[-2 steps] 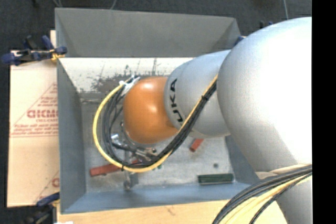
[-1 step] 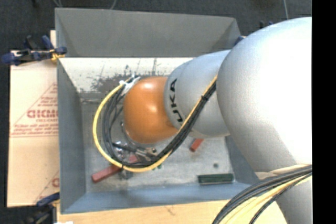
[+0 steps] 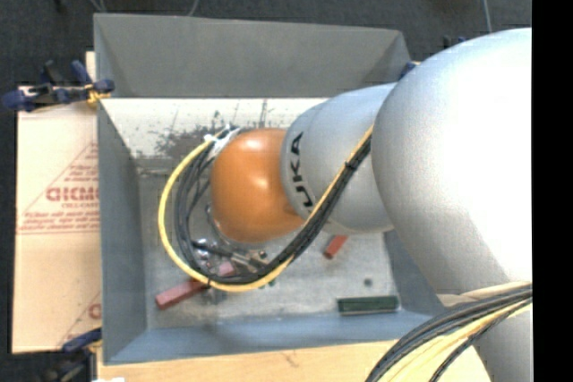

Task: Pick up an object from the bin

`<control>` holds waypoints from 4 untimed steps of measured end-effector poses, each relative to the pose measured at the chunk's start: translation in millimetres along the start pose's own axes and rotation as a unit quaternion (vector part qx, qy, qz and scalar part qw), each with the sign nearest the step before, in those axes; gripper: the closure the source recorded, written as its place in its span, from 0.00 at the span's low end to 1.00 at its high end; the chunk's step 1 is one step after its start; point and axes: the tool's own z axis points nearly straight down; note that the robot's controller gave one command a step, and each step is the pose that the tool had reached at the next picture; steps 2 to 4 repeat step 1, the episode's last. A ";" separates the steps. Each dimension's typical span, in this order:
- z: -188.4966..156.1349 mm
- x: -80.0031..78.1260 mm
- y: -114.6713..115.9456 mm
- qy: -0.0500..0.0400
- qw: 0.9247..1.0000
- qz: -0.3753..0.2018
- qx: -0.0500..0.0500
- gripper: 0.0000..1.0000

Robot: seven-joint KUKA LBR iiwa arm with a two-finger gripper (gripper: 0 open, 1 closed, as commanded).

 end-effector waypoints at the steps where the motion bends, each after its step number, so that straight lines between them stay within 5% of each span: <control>1: -86.3 -2.8 -1.5 -0.002 1.000 0.006 0.003 1.00; 4: -86.3 -2.8 -1.5 -0.002 1.000 0.006 0.003 1.00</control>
Offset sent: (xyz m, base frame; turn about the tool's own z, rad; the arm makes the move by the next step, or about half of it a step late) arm -0.0001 0.0000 0.0813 0.0000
